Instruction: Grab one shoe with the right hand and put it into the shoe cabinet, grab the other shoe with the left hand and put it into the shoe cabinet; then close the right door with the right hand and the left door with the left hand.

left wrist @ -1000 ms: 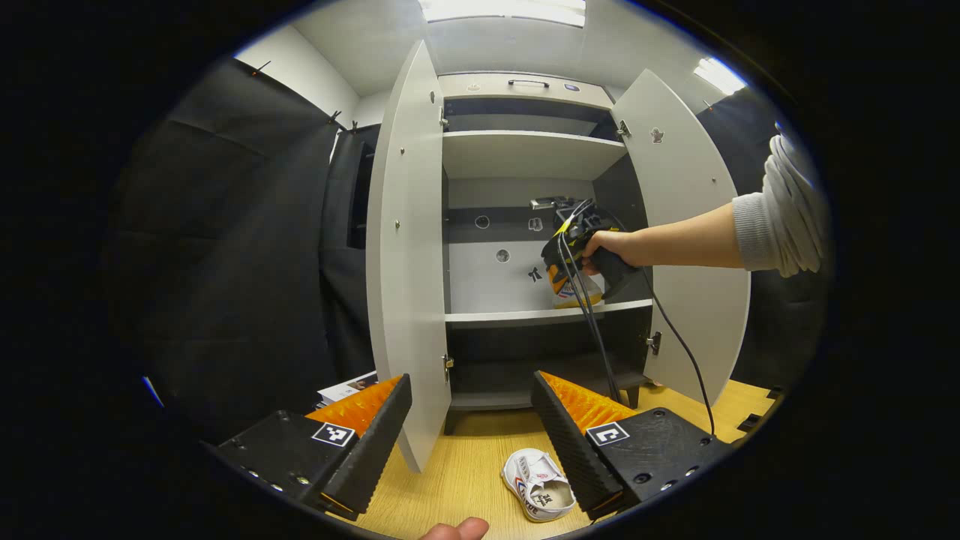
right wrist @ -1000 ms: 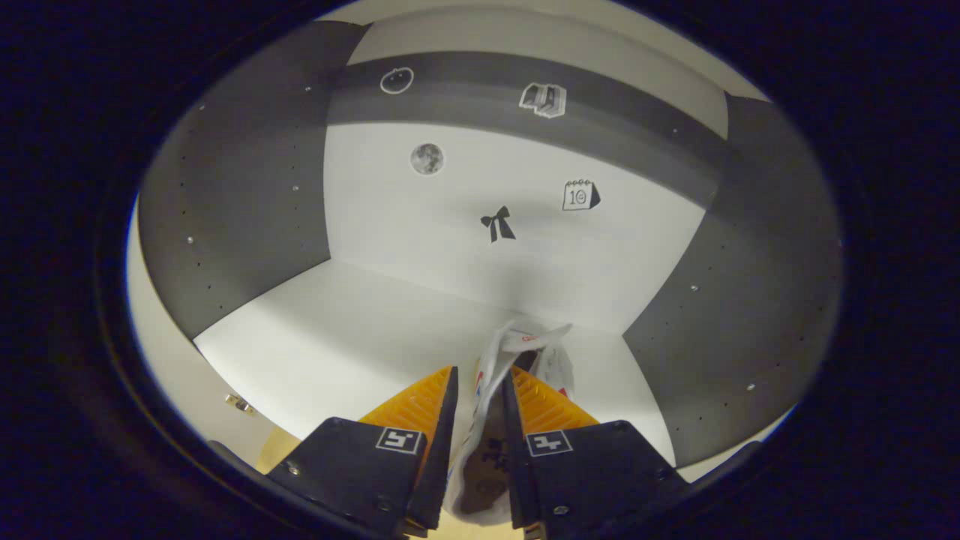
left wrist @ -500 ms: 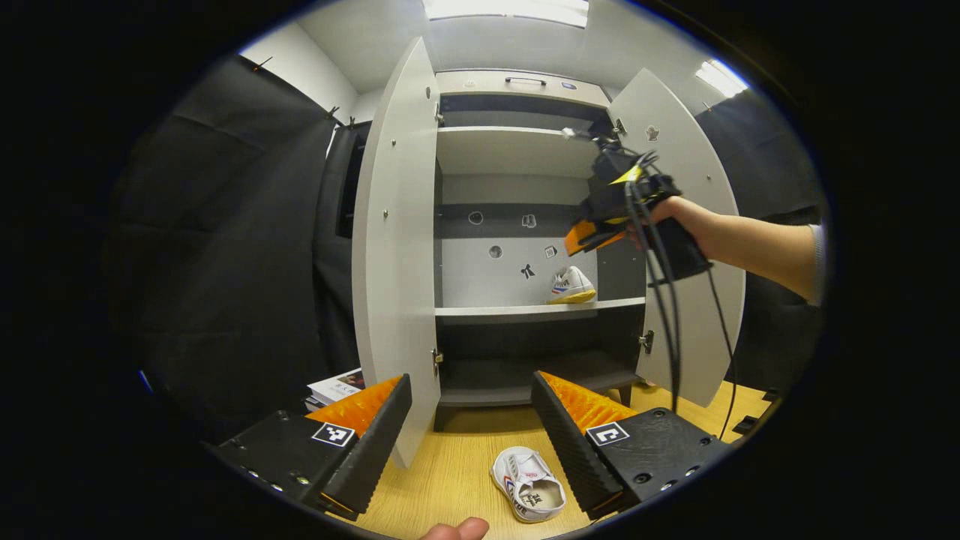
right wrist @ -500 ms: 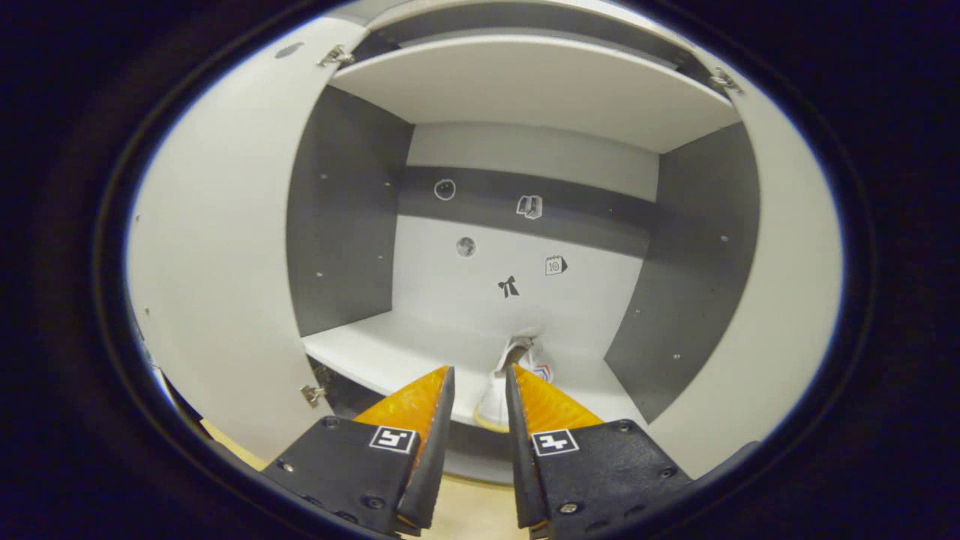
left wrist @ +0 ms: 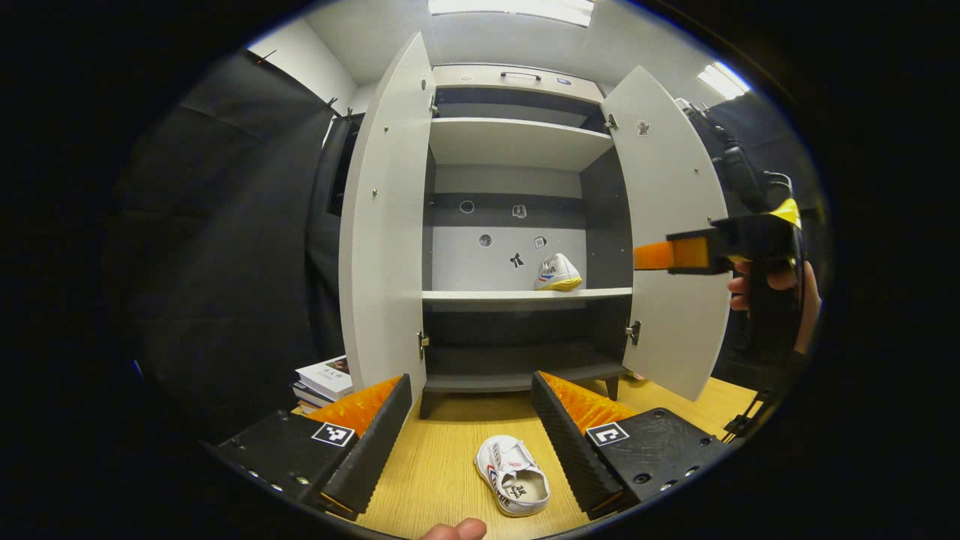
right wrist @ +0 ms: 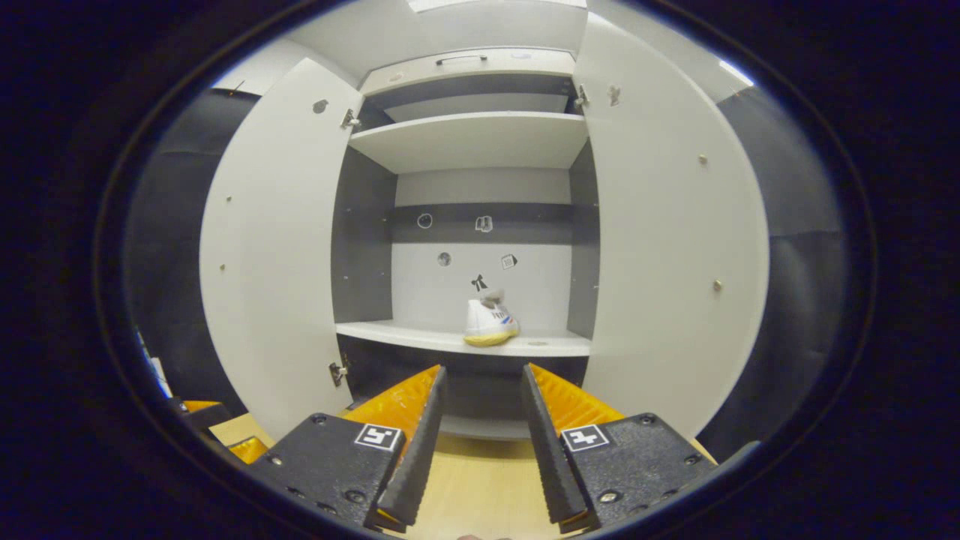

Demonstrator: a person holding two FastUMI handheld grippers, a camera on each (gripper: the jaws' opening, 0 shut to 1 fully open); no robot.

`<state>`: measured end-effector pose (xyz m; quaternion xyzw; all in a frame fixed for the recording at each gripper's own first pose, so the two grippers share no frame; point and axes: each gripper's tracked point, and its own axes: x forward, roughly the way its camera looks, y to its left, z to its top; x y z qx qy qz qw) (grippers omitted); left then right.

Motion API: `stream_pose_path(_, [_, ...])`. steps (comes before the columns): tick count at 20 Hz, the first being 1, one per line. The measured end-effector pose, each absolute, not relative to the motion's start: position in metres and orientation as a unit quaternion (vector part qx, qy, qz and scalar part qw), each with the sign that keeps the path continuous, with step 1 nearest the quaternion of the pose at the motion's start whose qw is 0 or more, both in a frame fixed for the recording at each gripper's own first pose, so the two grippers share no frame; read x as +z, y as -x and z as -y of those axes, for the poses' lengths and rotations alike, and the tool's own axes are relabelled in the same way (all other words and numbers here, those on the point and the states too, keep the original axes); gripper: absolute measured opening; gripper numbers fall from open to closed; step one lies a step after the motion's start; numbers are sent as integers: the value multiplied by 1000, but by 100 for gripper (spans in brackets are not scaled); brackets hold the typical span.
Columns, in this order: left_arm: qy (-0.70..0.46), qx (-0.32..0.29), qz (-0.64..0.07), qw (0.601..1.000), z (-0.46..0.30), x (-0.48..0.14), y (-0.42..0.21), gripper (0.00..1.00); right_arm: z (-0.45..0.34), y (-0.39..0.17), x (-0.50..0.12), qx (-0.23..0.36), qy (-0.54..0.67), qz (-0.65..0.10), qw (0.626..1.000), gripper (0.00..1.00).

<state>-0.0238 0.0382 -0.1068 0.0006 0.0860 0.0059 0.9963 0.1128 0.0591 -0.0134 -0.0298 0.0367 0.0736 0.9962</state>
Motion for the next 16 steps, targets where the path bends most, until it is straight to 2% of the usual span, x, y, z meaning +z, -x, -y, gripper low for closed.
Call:
stream_pose_path(4, [4,1,-128,992,-29,-139,29,96,-55,-73,-41,88,17,-47,995,72])
stream_pose_path(6, [13,-1,-157,988,-28,-165,32,96,-47,-60,-51,85,5,-49,995,88])
stream_pose_path(7, [20,-4,-170,985,-26,-177,34,96,-39,-53,-57,76,8,-54,996,99])
stream_pose_path(13, [34,-33,-287,957,-14,-263,45,97,-21,-27,-91,72,11,-87,994,100])
stream_pose_path(16, [38,-40,-322,945,-13,-288,41,96,-14,-20,-103,67,6,-102,992,100])
